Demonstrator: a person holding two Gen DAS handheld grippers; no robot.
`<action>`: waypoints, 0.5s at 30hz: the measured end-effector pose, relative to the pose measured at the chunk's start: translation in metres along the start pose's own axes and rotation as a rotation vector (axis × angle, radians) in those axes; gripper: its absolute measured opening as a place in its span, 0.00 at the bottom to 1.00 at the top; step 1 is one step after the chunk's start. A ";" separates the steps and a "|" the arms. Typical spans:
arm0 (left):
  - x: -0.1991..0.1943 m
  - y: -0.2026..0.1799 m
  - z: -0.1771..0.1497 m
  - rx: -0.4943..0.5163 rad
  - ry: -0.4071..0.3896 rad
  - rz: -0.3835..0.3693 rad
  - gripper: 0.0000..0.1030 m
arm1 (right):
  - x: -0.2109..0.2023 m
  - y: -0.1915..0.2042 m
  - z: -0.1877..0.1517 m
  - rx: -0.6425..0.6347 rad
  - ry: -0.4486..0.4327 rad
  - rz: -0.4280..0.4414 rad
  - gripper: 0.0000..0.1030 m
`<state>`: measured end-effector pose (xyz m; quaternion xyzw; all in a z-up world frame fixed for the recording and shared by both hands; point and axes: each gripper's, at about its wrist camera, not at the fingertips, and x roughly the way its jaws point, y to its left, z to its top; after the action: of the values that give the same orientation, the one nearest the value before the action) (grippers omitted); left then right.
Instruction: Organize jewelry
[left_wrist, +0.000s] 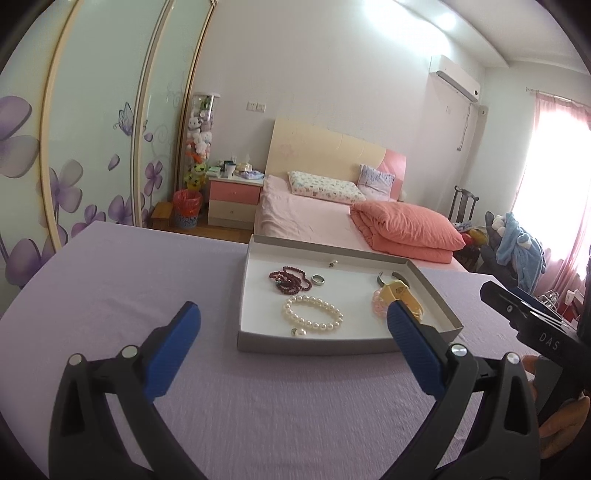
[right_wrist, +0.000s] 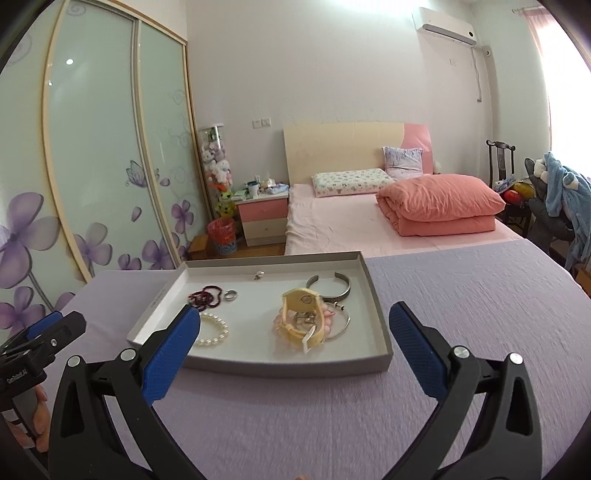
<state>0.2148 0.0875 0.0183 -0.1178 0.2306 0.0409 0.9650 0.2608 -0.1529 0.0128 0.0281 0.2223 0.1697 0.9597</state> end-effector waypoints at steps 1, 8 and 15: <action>-0.004 0.000 -0.002 -0.001 -0.005 -0.004 0.98 | -0.004 0.001 -0.002 0.001 -0.004 0.005 0.99; -0.024 -0.010 -0.017 0.044 -0.026 -0.031 0.98 | -0.017 0.013 -0.021 -0.026 -0.004 0.021 0.99; -0.025 -0.017 -0.027 0.103 -0.036 -0.048 0.98 | -0.020 0.017 -0.035 -0.037 0.001 0.019 0.99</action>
<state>0.1832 0.0636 0.0104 -0.0729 0.2120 0.0078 0.9745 0.2233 -0.1443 -0.0080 0.0123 0.2195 0.1828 0.9583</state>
